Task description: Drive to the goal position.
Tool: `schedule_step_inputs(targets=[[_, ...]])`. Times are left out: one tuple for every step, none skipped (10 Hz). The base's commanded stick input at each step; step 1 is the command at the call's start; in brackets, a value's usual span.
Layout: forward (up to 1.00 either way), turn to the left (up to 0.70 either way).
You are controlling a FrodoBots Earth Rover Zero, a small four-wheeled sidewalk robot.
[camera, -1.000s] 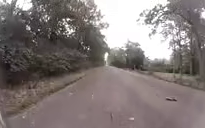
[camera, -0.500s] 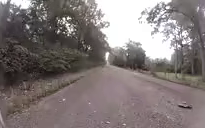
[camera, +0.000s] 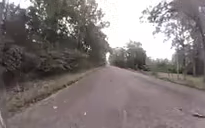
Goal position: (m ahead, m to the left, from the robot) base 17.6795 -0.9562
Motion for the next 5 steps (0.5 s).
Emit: schedule_step_inputs(targets=[[0.7,0.0],[0.7,0.0],[0.7,0.0],[0.7,0.0],[0.7,0.0]])
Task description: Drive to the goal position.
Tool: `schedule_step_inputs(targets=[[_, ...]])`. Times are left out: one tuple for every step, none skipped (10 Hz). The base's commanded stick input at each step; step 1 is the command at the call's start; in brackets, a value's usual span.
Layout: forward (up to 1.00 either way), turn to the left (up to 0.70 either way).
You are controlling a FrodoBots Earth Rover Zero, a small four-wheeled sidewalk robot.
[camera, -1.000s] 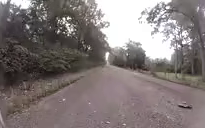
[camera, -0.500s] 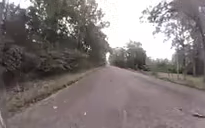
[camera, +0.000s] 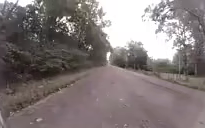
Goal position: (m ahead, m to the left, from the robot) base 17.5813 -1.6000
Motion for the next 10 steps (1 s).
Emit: schedule_step_inputs(targets=[[0.7,0.0],[0.7,0.0],[0.7,0.0],[0.7,0.0],[0.7,0.0],[0.7,0.0],[0.7,0.0],[0.7,0.0],[0.7,0.0],[0.7,0.0]])
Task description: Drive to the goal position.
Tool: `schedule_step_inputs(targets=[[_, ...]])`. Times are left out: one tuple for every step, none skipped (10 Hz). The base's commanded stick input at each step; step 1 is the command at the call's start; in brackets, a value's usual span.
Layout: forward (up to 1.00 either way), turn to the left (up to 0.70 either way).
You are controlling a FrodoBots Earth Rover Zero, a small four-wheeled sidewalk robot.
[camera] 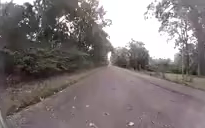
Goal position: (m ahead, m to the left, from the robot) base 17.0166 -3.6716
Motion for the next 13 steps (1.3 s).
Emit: schedule_step_inputs(targets=[[0.7,0.0],[0.7,0.0],[0.7,0.0],[0.7,0.0],[0.7,0.0],[0.7,0.0],[0.7,0.0],[0.7,0.0],[0.7,0.0],[0.7,0.0],[0.7,0.0],[0.7,0.0],[0.7,0.0]])
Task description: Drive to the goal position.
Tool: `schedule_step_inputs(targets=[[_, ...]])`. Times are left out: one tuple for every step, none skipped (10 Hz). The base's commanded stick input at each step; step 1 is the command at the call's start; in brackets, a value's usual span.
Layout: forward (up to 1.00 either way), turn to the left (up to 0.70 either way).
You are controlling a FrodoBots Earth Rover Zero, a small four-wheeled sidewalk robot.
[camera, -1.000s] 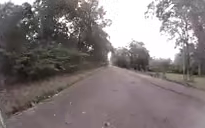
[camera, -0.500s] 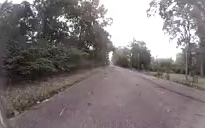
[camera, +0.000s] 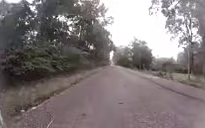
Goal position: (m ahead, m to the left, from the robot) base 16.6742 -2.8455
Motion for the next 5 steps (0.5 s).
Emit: schedule_step_inputs(targets=[[0.7,0.0],[0.7,0.0],[0.7,0.0],[0.7,0.0],[0.7,-0.02]])
